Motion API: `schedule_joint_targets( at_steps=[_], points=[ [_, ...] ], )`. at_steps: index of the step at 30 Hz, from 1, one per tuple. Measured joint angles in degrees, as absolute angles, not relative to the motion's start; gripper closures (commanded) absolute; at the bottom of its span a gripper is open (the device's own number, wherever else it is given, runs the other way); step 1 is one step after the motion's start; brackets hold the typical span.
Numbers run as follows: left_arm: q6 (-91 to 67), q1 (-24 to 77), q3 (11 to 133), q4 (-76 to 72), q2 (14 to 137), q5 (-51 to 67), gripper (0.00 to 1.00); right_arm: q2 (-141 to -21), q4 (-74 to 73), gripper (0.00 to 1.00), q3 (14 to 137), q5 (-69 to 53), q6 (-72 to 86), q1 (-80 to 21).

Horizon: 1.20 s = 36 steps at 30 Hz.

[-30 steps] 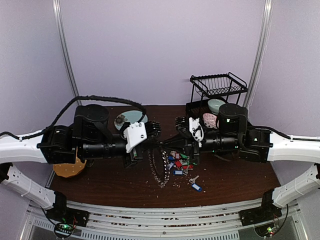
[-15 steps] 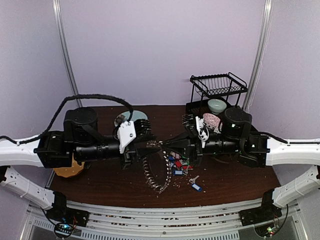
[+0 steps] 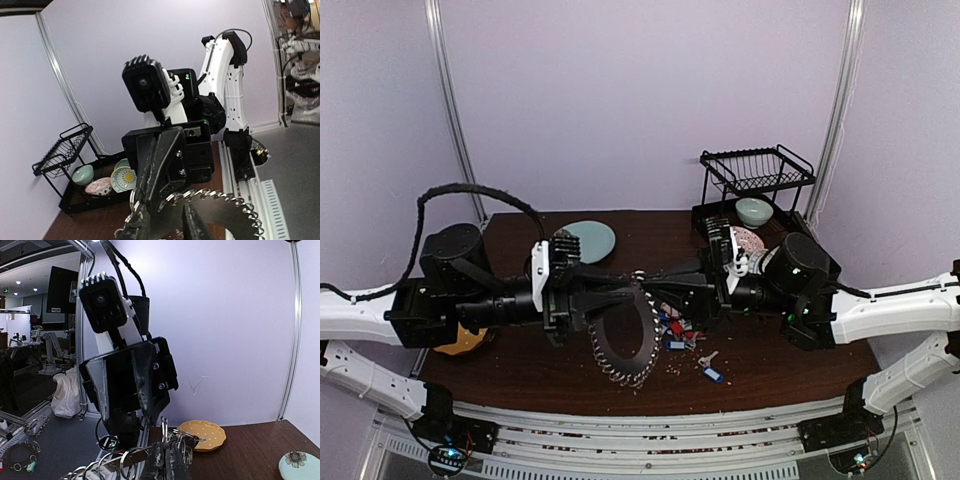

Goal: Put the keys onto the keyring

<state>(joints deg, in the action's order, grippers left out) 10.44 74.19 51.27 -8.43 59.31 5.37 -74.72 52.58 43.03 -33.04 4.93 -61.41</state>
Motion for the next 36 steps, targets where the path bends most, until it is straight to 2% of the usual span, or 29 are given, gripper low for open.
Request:
schedule_joint_targets(
  at_steps=[9, 12, 17, 18, 19, 27, 28, 29, 31, 36],
  points=[
    [7.14, 73.67, 48.38, -14.31, 59.09, 2.55, 0.78, -75.42, 57.14, 1.0, 42.76, -32.67, 5.98, -62.65],
    [6.26, 73.41, 48.38, -15.68, 59.61, 1.85, 0.89, -75.55, 57.17, 1.0, 42.76, -32.67, 5.82, -62.76],
    [5.65, 73.23, 48.58, -16.49, 60.88, 1.96, 0.91, -75.57, 57.06, 1.0, 42.74, -32.23, 5.5, -62.7],
    [5.65, 73.12, 48.71, -16.49, 61.01, 1.96, 0.93, -75.57, 56.97, 1.0, 42.74, -32.16, 5.3, -62.7],
    [5.65, 73.06, 48.88, -16.43, 61.14, 1.98, 1.0, -75.55, 56.88, 1.0, 42.74, -31.99, 5.04, -62.7],
    [5.87, 72.79, 49.89, -14.98, 61.58, 2.28, 1.0, -74.43, 53.93, 1.0, 42.74, -30.89, 1.52, -62.65],
    [6.04, 72.79, 49.93, -14.7, 61.58, 2.28, 1.0, -74.13, 52.99, 0.97, 42.74, -30.65, 0.97, -62.65],
    [6.26, 72.79, 50.02, -14.11, 61.58, 2.17, 1.0, -73.84, 52.12, 0.9, 42.74, -30.48, 0.27, -62.65],
    [6.92, 72.79, 50.26, -12.29, 61.65, 1.63, 1.0, -73.17, 49.34, 0.84, 42.78, -30.24, -1.26, -62.65],
    [9.3, 72.88, 51.09, -6.42, 62.26, -0.34, 1.0, -72.23, 39.57, 0.82, 44.93, -28.25, -6.33, -62.72]
  ],
)
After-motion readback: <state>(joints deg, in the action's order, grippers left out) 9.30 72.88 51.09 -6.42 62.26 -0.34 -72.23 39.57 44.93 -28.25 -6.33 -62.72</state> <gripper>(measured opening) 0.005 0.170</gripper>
